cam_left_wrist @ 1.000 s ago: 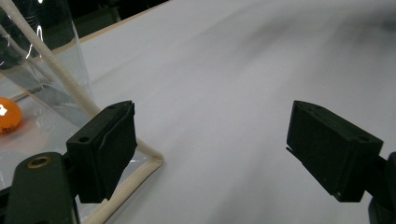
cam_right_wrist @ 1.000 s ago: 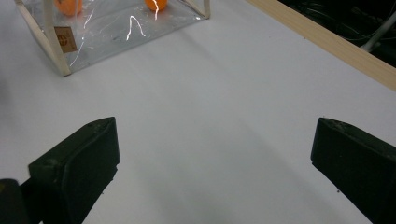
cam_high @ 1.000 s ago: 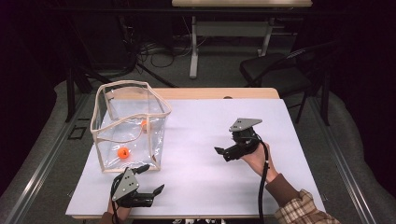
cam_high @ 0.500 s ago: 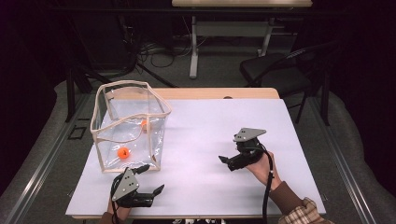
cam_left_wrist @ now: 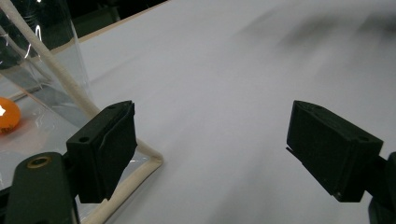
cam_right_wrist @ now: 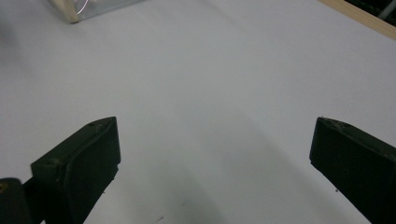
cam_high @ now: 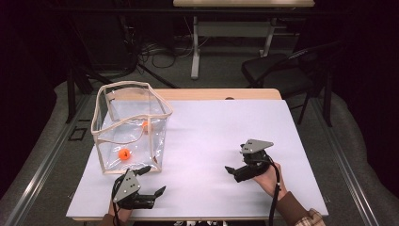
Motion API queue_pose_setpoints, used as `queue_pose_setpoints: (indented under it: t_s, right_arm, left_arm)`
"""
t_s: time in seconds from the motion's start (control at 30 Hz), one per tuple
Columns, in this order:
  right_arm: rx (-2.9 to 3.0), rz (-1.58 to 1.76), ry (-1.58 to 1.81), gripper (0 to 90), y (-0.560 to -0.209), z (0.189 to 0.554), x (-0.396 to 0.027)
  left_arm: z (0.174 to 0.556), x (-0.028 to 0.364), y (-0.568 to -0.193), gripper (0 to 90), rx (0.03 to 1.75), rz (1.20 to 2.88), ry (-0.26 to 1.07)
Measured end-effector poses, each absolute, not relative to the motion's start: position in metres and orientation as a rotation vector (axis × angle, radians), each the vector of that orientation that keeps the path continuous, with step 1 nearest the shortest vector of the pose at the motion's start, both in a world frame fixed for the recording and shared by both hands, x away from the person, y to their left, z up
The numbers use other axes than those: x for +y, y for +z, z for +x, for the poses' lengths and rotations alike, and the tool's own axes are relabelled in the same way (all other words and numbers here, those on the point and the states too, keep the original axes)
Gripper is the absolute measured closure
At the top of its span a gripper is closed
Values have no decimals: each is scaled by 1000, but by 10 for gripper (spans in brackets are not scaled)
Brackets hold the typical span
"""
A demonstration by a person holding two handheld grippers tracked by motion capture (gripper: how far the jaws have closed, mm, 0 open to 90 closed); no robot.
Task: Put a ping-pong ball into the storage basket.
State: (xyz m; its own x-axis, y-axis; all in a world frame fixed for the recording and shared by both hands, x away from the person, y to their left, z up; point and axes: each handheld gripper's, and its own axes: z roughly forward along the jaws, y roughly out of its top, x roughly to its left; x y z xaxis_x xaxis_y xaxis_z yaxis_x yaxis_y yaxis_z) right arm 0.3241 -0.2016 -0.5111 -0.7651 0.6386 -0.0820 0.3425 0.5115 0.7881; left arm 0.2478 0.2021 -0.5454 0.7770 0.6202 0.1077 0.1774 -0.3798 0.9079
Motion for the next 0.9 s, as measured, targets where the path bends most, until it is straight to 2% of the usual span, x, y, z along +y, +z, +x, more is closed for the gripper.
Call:
queue_pose_setpoints:
  t_s: [0.9]
  right_arm:
    - [2363, 823, 1092, 11, -537, 291, -229]
  left_arm:
    - [248, 202, -546, 159, 604, 1945, 540]
